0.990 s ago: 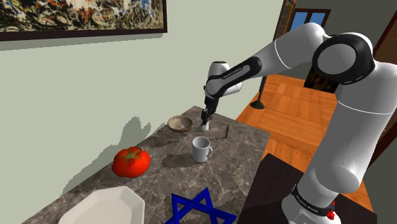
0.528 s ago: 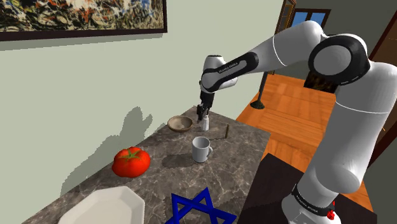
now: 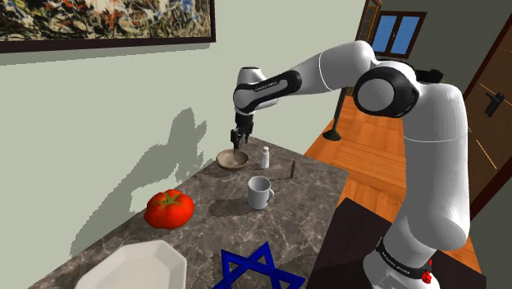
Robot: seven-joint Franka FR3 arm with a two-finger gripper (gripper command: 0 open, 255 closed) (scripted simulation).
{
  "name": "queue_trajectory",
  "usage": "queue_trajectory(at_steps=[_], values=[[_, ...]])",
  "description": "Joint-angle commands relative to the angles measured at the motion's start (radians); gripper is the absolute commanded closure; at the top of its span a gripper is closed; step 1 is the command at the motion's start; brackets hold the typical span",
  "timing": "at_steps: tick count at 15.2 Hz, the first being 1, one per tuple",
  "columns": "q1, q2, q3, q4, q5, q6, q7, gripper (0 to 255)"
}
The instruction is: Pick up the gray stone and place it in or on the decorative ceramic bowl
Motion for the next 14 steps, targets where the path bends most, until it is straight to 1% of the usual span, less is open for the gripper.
queue_trajectory(at_steps=[1, 2, 14], values=[[0.004, 0.082, 0.003, 0.132, 0.000, -0.050, 0.013, 255], [0.006, 0.106, 0.005, 0.172, -0.001, -0.065, 0.018, 255], [0.005, 0.170, 0.009, 0.108, 0.007, 0.062, 0.008, 255]])
